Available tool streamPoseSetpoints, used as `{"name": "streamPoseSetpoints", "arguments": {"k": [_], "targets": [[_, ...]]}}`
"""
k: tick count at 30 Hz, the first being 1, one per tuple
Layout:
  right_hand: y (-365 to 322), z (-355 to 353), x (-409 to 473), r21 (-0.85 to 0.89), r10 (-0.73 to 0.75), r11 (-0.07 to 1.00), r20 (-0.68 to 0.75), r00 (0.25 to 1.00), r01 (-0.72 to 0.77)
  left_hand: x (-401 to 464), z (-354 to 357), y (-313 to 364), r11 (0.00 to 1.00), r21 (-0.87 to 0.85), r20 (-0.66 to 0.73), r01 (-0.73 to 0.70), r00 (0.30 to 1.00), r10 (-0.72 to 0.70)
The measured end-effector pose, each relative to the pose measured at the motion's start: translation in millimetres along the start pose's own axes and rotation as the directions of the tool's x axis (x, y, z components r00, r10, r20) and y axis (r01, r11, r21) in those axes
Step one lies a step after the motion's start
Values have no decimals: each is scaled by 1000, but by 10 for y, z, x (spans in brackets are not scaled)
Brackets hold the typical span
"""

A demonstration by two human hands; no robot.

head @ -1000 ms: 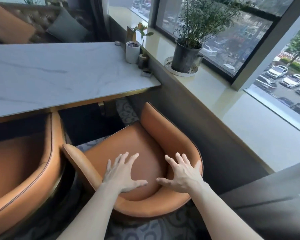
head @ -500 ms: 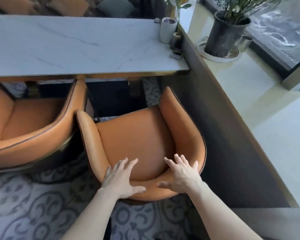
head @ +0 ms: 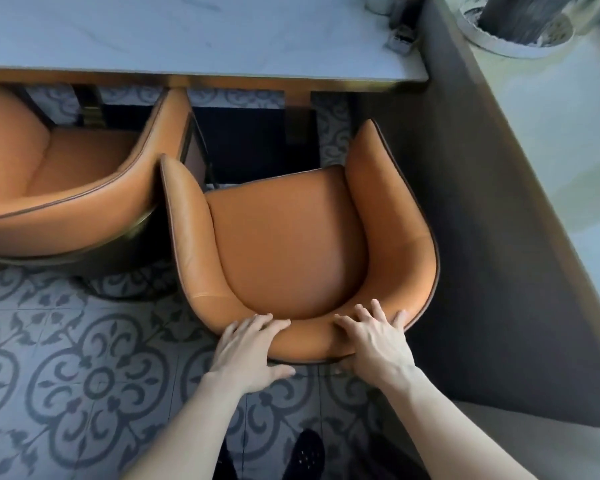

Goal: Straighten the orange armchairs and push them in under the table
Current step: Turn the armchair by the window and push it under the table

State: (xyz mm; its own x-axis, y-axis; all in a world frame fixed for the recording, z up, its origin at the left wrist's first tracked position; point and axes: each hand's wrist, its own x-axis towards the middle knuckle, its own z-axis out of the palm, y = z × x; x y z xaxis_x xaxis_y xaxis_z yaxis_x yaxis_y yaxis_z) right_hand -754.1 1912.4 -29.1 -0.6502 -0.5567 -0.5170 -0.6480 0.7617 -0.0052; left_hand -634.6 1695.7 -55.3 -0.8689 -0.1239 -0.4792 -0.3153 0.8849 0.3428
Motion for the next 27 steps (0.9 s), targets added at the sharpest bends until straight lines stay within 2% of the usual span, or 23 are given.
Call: {"name": "streamPoseSetpoints", "arguments": {"k": [5,15,27], "targets": [[37,33,44,-56,-15,998,-17,1000,14,40,41,-22,998,52,-48,-32,998,34],[117,-13,105,-28,-39,999,-20,999,38,165,-100,-25,998,50,19,-26,1000,25],[161,-348,655,14,-25,1000,-81,996,26,721,-500,-212,999,31,-59,-41,997,43]]}}
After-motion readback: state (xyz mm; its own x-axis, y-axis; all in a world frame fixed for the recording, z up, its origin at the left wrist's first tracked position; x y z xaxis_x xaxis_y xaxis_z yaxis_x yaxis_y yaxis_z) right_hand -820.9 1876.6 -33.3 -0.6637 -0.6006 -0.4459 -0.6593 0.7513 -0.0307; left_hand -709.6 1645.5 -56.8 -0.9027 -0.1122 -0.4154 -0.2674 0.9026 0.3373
